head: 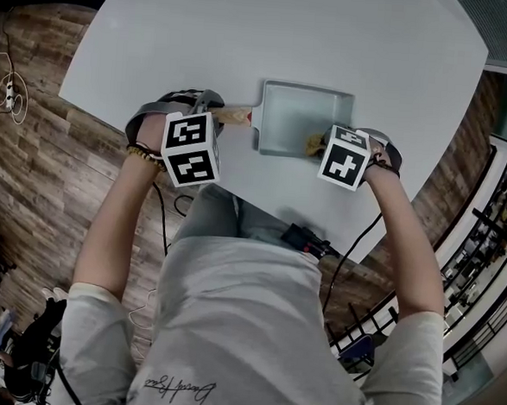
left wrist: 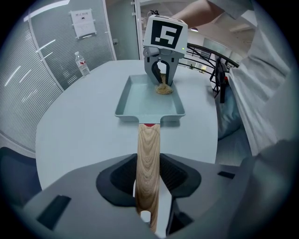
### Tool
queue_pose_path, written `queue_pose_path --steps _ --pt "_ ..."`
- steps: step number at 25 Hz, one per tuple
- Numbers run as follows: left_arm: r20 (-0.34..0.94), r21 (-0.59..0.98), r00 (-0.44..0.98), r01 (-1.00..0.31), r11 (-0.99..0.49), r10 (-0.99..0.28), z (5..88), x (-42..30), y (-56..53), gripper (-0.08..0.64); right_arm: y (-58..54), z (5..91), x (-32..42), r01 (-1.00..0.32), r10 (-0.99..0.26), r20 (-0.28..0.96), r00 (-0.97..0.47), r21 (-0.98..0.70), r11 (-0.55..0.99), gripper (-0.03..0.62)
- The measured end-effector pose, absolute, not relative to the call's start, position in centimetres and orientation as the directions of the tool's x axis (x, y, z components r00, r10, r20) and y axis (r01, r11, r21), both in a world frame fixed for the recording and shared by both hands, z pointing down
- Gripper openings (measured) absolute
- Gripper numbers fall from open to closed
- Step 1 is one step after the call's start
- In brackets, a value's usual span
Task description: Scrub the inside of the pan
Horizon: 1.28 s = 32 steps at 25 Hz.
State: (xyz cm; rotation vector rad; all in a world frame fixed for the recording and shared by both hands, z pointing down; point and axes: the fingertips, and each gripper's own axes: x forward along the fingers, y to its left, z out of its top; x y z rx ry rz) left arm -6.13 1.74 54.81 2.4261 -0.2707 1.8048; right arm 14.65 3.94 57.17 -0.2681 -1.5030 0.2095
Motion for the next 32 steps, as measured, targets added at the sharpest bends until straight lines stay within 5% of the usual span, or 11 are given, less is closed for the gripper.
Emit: queue_pose_path --steps 20,32 --pt "0.969 0.000 0.246 -0.133 -0.991 -0.033 55.0 -5.9 2.3 0.155 3.9 56.8 14.3 -0.048 0.294 0.956 -0.011 -0.294 0.955 0.069" --pt "0.965 0.023 0.262 -0.120 -0.992 -0.009 54.0 -5.7 1.9 0.198 3.1 55.3 13.3 -0.160 0.161 0.977 -0.138 -0.182 0.970 0.069"
